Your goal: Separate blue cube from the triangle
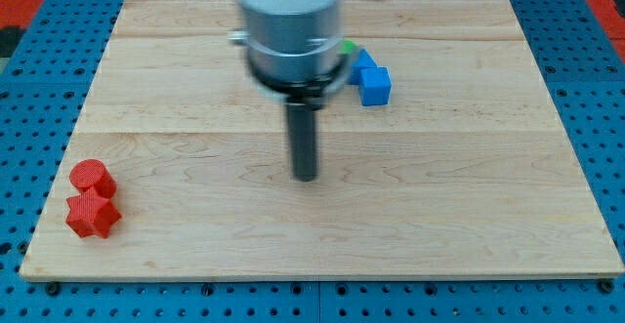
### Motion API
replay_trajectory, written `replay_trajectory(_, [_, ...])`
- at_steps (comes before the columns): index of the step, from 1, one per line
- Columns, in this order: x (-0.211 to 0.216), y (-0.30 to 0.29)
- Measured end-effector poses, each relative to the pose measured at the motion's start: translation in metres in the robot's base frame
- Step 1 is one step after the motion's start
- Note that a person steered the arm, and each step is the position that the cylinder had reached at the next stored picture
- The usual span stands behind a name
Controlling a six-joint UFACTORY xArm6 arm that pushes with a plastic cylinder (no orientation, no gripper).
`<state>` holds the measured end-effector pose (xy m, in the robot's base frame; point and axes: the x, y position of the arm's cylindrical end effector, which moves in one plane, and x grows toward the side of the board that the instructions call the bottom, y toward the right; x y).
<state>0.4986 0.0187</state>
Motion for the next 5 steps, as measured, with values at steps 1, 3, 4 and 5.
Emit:
replay_trajectory(1, [-0.036, 0.086])
replay_trajectory(3, [-0.146, 0.131])
replay_trajectory(4, [-0.152, 0.069])
replay_trajectory(5, [-0.092, -0.001])
